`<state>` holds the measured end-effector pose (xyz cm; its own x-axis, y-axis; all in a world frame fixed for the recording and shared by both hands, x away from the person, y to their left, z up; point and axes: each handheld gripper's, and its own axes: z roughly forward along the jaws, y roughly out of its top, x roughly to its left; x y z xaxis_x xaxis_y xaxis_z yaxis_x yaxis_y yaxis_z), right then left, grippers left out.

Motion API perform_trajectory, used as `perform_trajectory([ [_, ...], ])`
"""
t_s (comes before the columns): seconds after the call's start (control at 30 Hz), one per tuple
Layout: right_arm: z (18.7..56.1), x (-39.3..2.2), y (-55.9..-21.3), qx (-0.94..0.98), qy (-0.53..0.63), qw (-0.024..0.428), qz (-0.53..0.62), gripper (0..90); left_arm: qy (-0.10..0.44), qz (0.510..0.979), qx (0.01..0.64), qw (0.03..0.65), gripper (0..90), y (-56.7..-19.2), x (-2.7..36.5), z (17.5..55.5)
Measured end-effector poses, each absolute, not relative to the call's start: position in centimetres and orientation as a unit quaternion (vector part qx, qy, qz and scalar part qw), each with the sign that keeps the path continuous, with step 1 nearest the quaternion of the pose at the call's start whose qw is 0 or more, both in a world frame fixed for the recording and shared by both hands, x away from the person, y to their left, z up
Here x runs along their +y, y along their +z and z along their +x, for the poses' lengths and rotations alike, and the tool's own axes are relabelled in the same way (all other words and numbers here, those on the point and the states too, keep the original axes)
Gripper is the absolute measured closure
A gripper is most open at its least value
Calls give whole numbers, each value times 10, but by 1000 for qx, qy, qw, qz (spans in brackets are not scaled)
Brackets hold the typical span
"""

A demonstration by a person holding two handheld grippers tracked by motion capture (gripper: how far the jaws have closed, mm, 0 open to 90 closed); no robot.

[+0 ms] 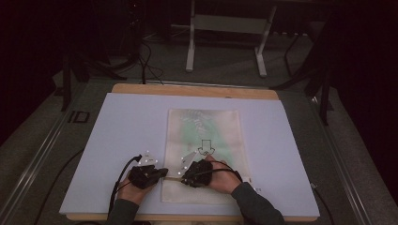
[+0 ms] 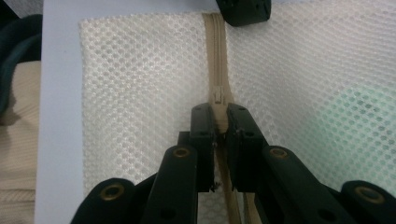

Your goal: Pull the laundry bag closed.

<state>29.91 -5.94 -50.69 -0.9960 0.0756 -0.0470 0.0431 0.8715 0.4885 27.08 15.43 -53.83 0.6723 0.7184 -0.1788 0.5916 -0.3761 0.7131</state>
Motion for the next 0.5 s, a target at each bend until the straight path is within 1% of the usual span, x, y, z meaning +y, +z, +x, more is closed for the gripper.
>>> perform_trajectory([
  [0.5,298,-67,-506,966,253,32,35,824,79,825,397,394,896,-538,154,271],
])
